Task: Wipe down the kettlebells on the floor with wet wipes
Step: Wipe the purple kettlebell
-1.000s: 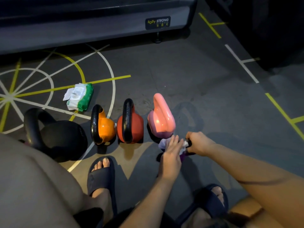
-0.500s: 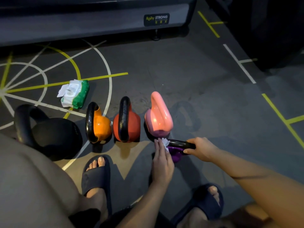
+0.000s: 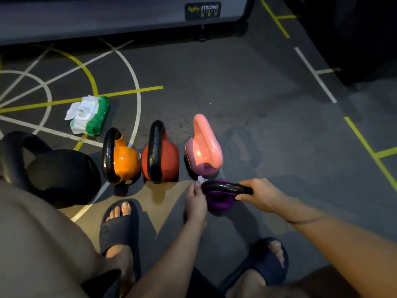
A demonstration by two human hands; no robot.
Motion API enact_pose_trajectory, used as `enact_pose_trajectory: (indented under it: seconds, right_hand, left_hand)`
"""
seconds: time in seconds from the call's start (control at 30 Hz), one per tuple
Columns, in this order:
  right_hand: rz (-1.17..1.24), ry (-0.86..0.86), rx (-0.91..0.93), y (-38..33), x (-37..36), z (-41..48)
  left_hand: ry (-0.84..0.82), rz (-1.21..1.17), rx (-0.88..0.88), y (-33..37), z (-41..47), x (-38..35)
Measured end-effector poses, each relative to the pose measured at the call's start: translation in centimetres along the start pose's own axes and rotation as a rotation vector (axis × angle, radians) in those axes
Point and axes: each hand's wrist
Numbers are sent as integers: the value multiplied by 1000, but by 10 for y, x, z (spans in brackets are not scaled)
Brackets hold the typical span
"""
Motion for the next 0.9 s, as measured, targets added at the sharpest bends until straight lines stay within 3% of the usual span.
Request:
enact_pose_trajectory:
  seconds: [0.1, 0.23, 0.4, 0.5, 0.57, 0.73, 0.8, 0.9]
  right_hand:
    - [5, 0, 17, 1, 0, 0]
    - [5, 9, 24, 1, -3, -1]
    - [-18, -18, -15, -5, 3, -4]
    - [-55, -40, -43, -11, 5, -6]
    - [-60, -40, -41, -16, 9, -7]
    - [16, 29, -6, -24, 29, -18]
    - [18, 50, -10, -19, 31, -22]
    - [17, 113, 46, -12, 22, -27]
  left_hand:
    - [-73, -75, 68, -32, 23, 6]
    - [-149, -27, 142, -12, 10, -2]
    - [-5, -248, 143, 6, 5, -8]
    - [201, 161, -32, 22, -24, -17]
    - [214, 330, -245, 29, -45, -24]
    - [-91, 849, -759, 11, -49, -32]
    - [-226, 889, -725, 19, -54, -35]
    - [-321, 743, -652, 36, -59, -39]
Point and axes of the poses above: each hand's wrist, its own z-axis towards the middle knuckle, its own x-axis out of the back of the hand, y = z × x, and after that the axes turned 14 degrees about -y, right-handed
